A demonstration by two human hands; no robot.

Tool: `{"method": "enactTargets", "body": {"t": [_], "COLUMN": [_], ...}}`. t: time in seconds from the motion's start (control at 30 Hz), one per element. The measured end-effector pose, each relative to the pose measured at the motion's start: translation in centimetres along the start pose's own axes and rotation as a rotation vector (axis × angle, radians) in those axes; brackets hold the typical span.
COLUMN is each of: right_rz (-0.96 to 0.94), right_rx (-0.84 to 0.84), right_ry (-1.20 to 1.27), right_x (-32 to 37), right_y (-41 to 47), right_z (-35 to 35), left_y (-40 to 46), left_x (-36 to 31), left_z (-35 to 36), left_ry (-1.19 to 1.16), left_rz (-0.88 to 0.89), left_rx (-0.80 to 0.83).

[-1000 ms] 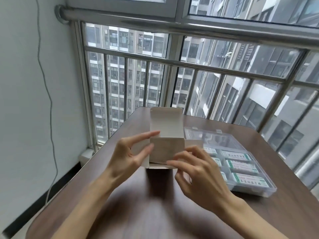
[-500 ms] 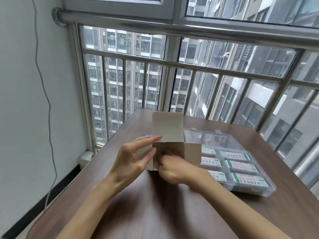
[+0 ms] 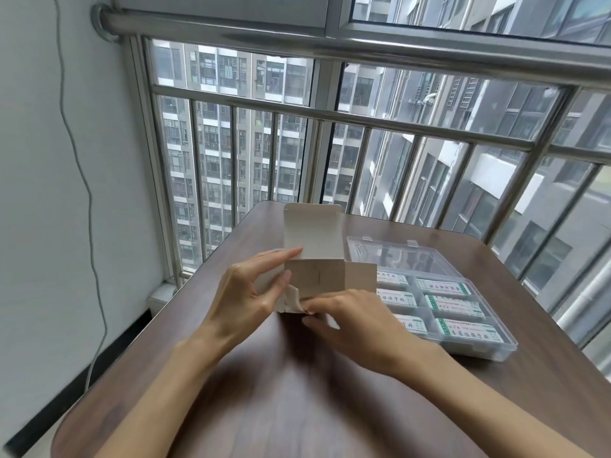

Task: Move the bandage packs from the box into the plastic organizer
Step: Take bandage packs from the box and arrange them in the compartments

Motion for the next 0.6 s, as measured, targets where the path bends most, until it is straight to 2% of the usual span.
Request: {"method": "enactTargets", "body": {"t": [0.2,0.33,0.47,0.6], "right_rz": [0.049,0.080,0.149,0.255], "right_rx": [-0.236,-0.282,-0.384,-0.229], "right_ry": [0.133,0.245,0.849,1.260], "right_x": [-2.2,-3.4,-5.7,-6.0], "right_y": [-0.9,-0.1,0.0,0.0], "right_z": [-2.7,-4.0,-5.5,-4.5], "left_y": [0.7,2.6,4.5,5.4], "left_x": [0.7,0.9,1.5,3.5], "left_z": [-0.7,-0.7,-1.3,-0.6], "left_ry": [-0.119,-0.166,-0.169,-0.117], "left_rz": [-0.154,-0.247,-0.351,-0.533], "left_rx": [-0.016,0.047,0.145,0.337]}}
Point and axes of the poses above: each hand's wrist, its own y-axis towards the middle knuckle, its own z-axis out of the palm, x = y × z, the point moved 10 cm from there along y, towards the middle knuckle, and after that the axes turned 9 degrees about x, right-handed, at the moved point
